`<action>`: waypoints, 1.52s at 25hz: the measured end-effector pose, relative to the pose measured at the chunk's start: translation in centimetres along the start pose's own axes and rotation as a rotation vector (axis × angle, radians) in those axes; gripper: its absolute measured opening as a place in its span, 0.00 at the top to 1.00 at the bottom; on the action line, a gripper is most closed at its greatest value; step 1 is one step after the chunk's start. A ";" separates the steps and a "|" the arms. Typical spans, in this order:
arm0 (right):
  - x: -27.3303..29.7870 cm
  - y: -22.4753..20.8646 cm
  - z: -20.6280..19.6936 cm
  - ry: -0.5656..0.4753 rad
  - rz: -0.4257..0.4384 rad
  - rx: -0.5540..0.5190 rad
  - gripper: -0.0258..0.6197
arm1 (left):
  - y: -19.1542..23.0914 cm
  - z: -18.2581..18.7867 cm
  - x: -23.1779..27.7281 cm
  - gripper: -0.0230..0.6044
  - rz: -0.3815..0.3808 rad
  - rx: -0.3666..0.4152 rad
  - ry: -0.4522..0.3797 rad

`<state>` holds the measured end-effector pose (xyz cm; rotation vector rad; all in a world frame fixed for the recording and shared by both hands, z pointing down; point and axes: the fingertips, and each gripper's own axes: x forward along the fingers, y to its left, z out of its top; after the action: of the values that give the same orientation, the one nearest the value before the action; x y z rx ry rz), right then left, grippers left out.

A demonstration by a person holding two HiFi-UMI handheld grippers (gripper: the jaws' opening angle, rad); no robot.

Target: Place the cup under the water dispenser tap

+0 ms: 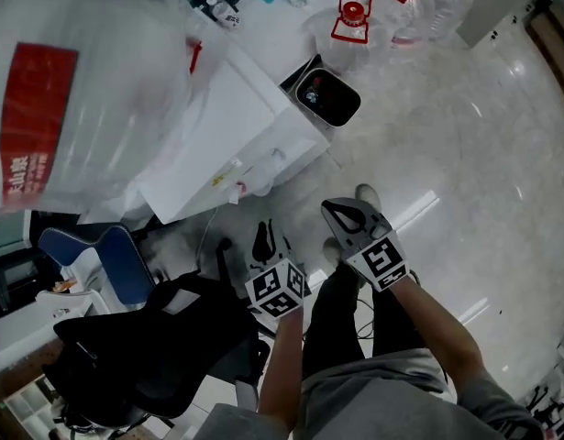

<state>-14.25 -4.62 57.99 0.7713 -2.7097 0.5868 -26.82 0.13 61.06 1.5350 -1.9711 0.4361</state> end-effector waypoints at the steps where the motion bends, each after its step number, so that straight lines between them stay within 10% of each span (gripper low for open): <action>1: -0.2 0.6 0.6 -0.003 0.005 0.001 0.95 | -0.3 0.8 -0.9 0.84 -0.010 0.008 -0.011; 38: -12.4 19.8 31.4 -0.350 0.074 -0.264 0.95 | -5.9 28.2 -29.5 0.95 -0.407 0.263 -0.555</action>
<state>-19.25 2.20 19.81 0.7666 -3.0581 0.1061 -23.75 4.26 20.16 2.3639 -1.9569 0.0995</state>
